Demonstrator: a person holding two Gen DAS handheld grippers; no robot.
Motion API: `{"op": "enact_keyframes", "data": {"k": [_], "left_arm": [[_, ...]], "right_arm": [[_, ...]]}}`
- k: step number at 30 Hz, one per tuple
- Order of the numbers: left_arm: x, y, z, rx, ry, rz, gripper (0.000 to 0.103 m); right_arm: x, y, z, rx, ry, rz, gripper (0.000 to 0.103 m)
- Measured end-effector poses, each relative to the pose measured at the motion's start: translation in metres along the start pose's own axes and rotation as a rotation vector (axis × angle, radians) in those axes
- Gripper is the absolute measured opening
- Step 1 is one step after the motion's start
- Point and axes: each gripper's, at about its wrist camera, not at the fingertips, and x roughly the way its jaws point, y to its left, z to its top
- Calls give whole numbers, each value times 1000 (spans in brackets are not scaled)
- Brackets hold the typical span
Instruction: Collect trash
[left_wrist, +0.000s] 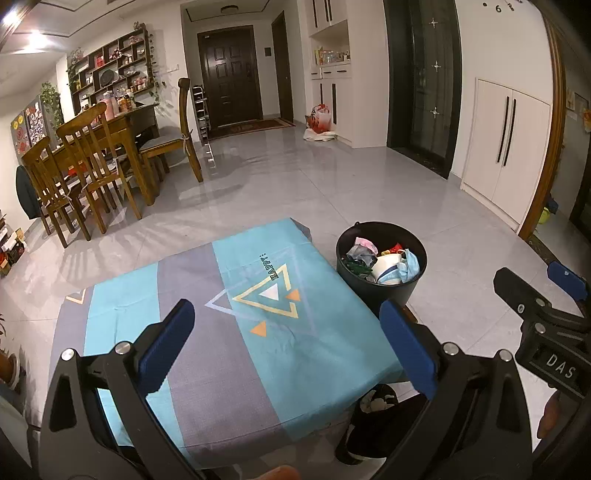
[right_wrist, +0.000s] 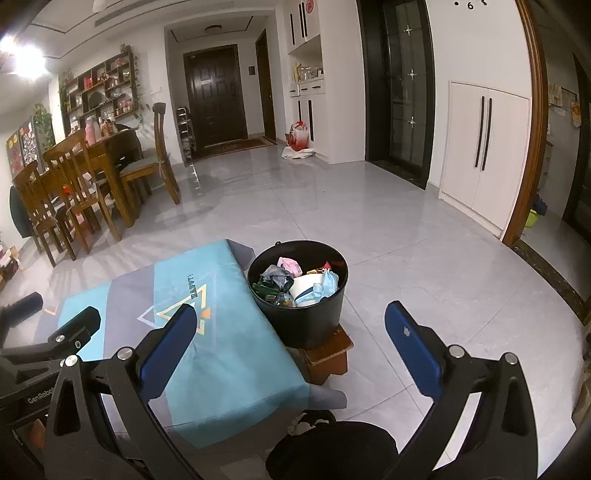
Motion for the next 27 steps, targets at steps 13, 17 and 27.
{"op": "enact_keyframes", "data": {"k": [13, 17, 27], "left_arm": [[7, 0, -1, 5, 16, -8, 100], [11, -1, -2, 9, 26, -13, 100], [13, -6, -4, 26, 38, -29, 100]], "right_arm": [[3, 0, 0, 1, 12, -8, 100], [4, 0, -1, 0, 13, -12, 100], [8, -3, -1, 5, 23, -22, 100]]}}
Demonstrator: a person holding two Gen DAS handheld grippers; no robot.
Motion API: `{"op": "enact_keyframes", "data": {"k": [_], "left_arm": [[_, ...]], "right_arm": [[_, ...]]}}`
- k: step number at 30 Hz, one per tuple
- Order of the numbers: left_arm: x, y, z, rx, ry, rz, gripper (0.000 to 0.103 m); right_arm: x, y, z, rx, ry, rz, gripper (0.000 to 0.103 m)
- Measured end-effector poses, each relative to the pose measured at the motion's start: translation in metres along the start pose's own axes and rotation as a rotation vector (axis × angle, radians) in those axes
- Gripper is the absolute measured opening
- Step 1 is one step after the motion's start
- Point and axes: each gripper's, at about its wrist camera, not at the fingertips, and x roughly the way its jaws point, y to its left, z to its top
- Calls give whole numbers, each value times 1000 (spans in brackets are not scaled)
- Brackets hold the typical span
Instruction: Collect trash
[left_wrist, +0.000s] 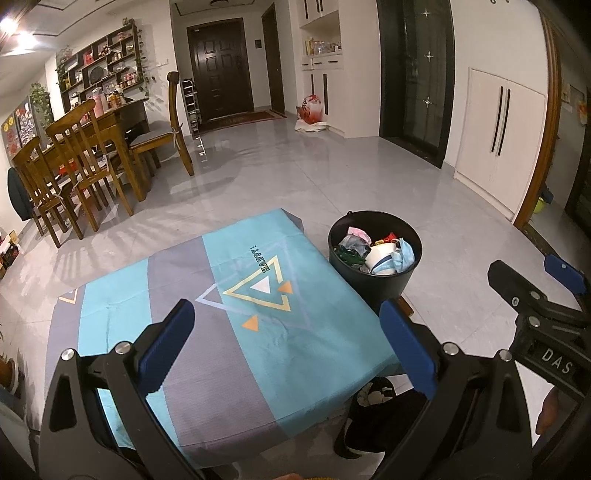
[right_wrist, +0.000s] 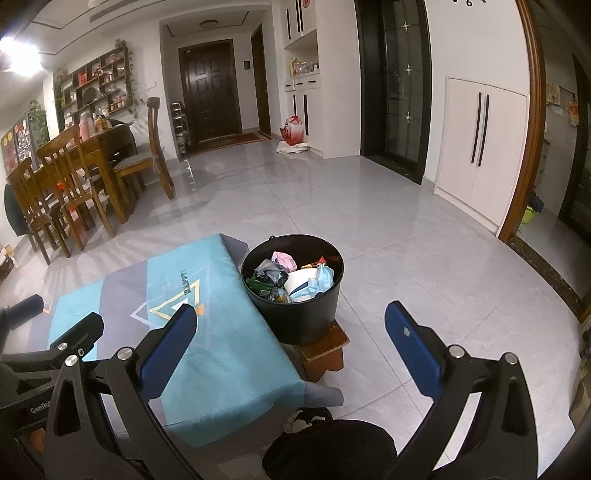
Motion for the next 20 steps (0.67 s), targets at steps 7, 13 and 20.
{"op": "enact_keyframes", "data": {"k": [7, 13, 20], "left_arm": [[2, -1, 1, 5, 8, -3, 100], [5, -2, 1, 7, 15, -7, 100], [6, -1, 1, 5, 16, -11, 100]], "right_arm": [[1, 0, -1, 0, 4, -2, 100], [1, 0, -1, 2, 4, -1, 100], [2, -1, -1, 5, 3, 1, 100]]}}
